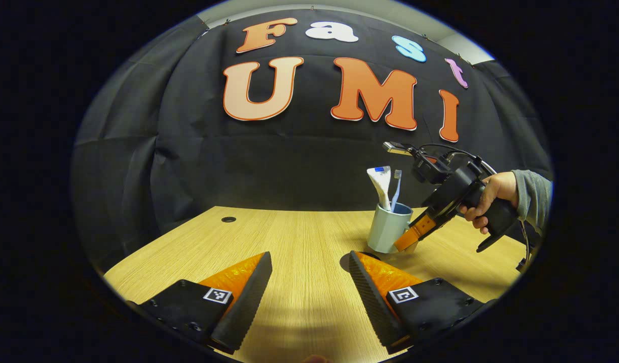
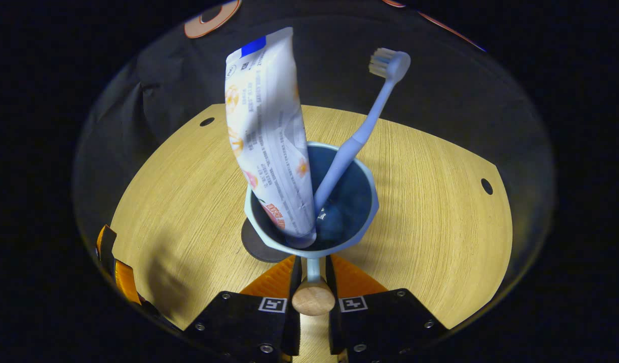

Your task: Put the toothbrush and toothpaste on the desktop into the cup, then pick up the cup and place it on the coaster on the desktop.

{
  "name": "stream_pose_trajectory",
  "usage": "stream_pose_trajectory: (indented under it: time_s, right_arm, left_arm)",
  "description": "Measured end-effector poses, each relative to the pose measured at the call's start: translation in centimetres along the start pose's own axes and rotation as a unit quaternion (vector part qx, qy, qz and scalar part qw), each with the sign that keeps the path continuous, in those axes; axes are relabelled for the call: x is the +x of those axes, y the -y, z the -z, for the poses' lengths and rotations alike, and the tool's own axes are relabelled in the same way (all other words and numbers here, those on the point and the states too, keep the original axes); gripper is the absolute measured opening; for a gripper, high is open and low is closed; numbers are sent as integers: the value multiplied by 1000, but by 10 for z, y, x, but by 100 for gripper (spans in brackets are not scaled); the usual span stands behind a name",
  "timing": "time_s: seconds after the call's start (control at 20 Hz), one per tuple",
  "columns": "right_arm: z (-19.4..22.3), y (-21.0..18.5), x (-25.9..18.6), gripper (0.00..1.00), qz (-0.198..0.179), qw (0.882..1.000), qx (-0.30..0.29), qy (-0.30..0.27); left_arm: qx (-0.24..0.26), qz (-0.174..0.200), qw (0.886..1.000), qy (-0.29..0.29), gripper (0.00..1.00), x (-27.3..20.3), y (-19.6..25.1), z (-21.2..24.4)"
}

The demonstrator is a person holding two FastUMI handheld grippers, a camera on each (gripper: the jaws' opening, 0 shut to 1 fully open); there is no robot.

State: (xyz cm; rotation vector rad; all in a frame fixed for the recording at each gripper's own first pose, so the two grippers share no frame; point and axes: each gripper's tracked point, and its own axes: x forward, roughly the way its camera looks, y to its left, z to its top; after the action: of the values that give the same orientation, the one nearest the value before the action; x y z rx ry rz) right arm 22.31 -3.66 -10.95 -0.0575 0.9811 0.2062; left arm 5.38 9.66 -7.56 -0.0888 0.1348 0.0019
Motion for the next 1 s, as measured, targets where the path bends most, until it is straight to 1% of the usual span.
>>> stream_pose_trajectory:
  time_s: [0.1, 0.15, 0.2, 0.25, 0.75, 0.8, 0.95, 1.0]
  right_arm:
    - [1, -2, 0, 23, -5, 1000, -6, 1]
    - [1, -1, 0, 18, -10, 1000, -10, 0]
    - [-1, -2, 0, 28, -13, 1000, -11, 0]
    - [-3, -1, -1, 23, -16, 1000, -15, 1]
    - [2, -1, 3, 23, -24, 998, -45, -25]
    - [4, -2, 3, 25, -26, 998, -47, -30]
    - [-2, 4, 1, 32, -25, 997, -71, 0]
    - [-5, 8, 1, 41, -20, 997, -79, 9]
  left_arm:
    - [-4, -2, 1000, 1, 97, 1, -1, 1]
    - [-6, -4, 1000, 1, 97, 2, -2, 2]
    - [-8, -5, 1000, 0, 97, 2, -2, 3]
    - [-10, -6, 1000, 0, 97, 3, -3, 4]
    - [-18, -13, 1000, -4, 97, 4, -3, 6]
    - [-18, -14, 1000, -6, 97, 4, -4, 6]
    - [-18, -15, 1000, -10, 97, 6, -5, 12]
    - [-17, -15, 1000, -11, 97, 7, -5, 14]
